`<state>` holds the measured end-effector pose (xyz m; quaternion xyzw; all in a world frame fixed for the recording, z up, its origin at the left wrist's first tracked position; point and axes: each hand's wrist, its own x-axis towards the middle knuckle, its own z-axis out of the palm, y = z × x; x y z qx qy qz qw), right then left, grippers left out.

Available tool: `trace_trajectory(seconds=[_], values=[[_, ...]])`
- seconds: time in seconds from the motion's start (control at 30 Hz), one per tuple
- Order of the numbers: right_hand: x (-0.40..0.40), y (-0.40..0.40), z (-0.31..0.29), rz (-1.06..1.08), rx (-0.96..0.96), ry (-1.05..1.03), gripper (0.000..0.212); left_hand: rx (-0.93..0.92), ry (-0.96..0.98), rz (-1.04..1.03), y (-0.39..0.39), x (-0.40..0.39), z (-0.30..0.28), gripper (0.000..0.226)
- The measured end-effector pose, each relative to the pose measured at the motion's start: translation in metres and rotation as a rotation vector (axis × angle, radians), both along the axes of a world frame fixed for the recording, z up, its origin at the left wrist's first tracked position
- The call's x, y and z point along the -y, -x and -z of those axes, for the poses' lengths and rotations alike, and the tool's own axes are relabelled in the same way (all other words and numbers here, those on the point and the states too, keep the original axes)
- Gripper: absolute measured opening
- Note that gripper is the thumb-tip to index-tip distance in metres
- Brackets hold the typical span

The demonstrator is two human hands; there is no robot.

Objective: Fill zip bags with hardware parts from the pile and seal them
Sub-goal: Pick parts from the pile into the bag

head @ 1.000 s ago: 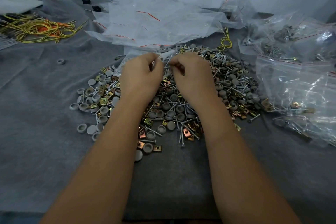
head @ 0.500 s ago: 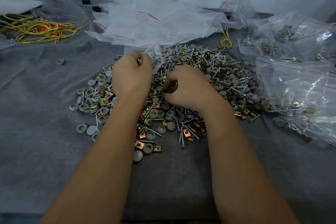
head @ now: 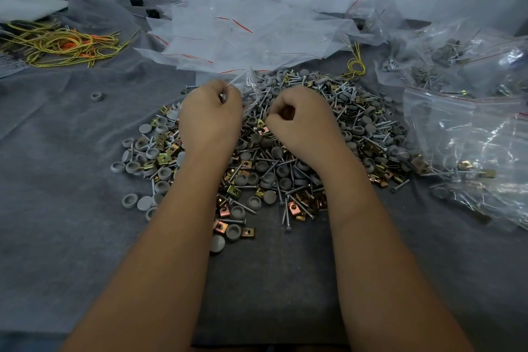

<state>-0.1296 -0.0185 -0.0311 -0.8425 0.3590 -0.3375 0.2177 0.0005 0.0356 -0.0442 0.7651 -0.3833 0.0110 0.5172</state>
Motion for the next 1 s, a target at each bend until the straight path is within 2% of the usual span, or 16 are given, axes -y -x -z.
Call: trace_trajectory(seconds=[0.13, 0.23, 0.47, 0.63, 0.83, 0.9, 1.0], values=[[0.0, 0.001, -0.002, 0.071, 0.195, -0.028, 0.009, 0.009, 0.0, 0.017, 0.001, 0.0, 0.002, 0.029], [0.001, 0.001, -0.002, 0.122, 0.258, 0.013, 0.007, 0.03, -0.018, 0.039, 0.002, 0.001, 0.002, 0.031], [0.003, -0.005, 0.004, 0.127, 0.175, 0.154, 0.005, 0.094, -0.032, 0.144, 0.007, 0.0, 0.001, 0.028], [0.004, -0.011, 0.01, 0.075, 0.115, 0.212, 0.014, 0.123, 0.004, 0.232, 0.01, -0.002, 0.0, 0.029], [0.004, -0.004, 0.002, 0.107, 0.262, 0.02, 0.021, 0.085, 0.011, 0.069, 0.006, 0.0, 0.001, 0.03], [0.005, 0.003, -0.002, 0.122, 0.224, -0.06, 0.029, 0.019, 0.041, 0.027, 0.003, 0.0, 0.001, 0.028], [0.003, 0.008, -0.007, 0.022, 0.047, -0.131, 0.033, -0.085, 0.1, 0.012, -0.001, 0.0, 0.0, 0.026]])
